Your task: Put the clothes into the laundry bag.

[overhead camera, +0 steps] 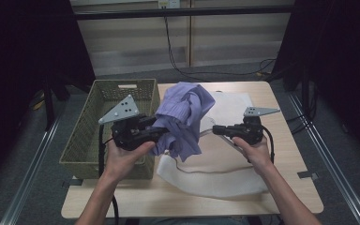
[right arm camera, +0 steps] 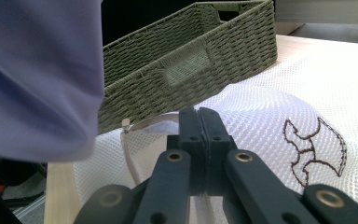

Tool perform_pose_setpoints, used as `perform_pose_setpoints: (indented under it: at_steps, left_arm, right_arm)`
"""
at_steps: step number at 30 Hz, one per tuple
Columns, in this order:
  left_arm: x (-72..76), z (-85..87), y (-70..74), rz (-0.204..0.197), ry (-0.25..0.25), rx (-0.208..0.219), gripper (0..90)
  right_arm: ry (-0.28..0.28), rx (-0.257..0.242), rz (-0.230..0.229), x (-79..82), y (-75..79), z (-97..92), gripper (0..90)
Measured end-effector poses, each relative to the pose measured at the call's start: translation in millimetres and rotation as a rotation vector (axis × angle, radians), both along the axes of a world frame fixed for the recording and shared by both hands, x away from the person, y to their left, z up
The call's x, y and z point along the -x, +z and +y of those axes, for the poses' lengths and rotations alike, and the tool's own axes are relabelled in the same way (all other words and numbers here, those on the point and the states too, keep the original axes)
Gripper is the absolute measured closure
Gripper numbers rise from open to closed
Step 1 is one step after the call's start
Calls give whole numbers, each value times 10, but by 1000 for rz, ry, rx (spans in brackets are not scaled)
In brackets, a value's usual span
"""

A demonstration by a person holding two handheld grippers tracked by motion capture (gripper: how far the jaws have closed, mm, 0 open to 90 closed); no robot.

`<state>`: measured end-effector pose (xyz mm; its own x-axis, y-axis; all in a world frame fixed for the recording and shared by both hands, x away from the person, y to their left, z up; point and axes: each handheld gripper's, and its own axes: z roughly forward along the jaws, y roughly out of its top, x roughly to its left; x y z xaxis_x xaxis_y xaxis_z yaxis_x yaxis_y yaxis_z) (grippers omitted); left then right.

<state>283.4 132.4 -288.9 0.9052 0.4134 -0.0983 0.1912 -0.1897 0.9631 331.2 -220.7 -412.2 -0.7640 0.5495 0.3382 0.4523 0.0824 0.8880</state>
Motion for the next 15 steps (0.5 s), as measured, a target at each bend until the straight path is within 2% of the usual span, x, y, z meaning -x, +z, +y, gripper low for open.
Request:
perform_pose_setpoints:
  at_steps: [8,11,15]
  left_arm:
    - [38,-156,-75,4,-32,-19,692]
    - [48,-202,-98,13,-58,-10,692]
    - [65,-270,-144,13,-59,-47,690]
  right_arm:
    - [-5,0,-1,-12,-7,-11,897]
    - [-2,2,-1,-12,-9,-4,897]
    - [-4,4,-1,-10,-9,1,896]
